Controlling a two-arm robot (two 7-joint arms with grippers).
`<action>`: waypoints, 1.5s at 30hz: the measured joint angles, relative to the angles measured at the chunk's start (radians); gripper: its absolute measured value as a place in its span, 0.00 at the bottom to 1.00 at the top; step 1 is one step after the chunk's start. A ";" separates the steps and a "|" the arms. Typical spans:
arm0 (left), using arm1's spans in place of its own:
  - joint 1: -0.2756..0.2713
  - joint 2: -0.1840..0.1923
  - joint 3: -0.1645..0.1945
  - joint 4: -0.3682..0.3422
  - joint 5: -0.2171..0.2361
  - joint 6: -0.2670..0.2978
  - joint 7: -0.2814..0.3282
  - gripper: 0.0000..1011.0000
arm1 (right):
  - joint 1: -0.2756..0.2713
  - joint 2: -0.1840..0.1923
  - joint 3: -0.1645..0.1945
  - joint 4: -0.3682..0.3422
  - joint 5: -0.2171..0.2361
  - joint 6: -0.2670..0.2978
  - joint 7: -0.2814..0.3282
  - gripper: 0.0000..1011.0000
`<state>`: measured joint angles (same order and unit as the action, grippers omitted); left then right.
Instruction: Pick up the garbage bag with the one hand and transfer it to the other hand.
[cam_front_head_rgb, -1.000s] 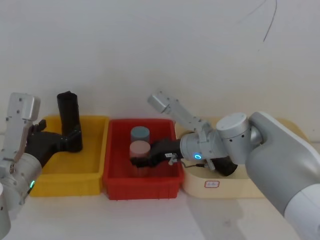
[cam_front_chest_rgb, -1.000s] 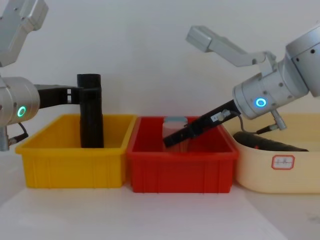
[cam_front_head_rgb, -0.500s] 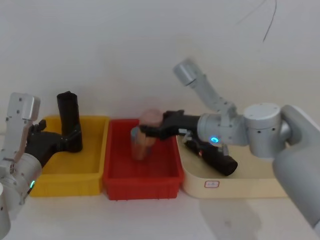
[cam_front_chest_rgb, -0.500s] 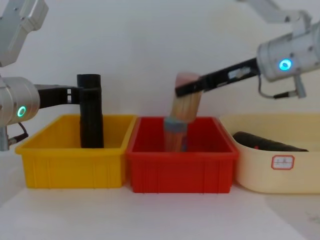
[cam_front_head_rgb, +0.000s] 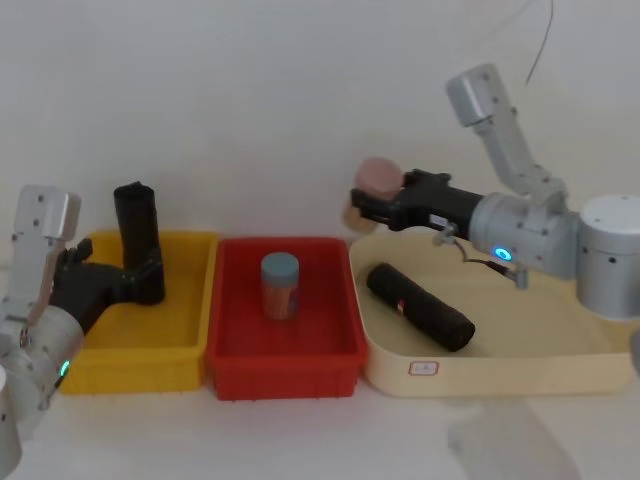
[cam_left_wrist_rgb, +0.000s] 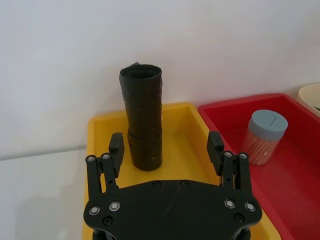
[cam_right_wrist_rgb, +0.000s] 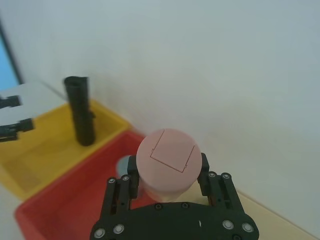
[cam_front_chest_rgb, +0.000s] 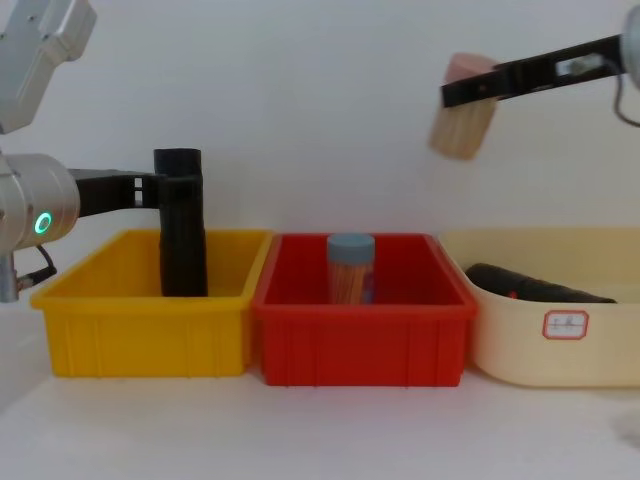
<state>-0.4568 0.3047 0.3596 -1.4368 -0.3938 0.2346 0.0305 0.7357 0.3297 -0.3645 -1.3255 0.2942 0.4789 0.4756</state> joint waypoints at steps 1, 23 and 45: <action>0.000 0.000 0.000 0.000 0.000 0.000 0.000 0.99 | 0.000 0.000 0.000 0.000 0.000 0.000 0.000 0.66; 0.000 0.000 0.000 0.000 0.000 0.000 0.000 0.99 | -0.178 0.115 0.113 -0.133 -0.006 0.051 -0.134 0.99; 0.000 0.000 0.000 0.000 0.000 0.000 0.000 0.99 | -0.303 0.086 0.149 -0.226 0.029 -0.041 -0.156 0.99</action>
<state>-0.4568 0.3048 0.3596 -1.4369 -0.3938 0.2346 0.0305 0.4329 0.4161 -0.2158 -1.5518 0.3237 0.4376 0.3196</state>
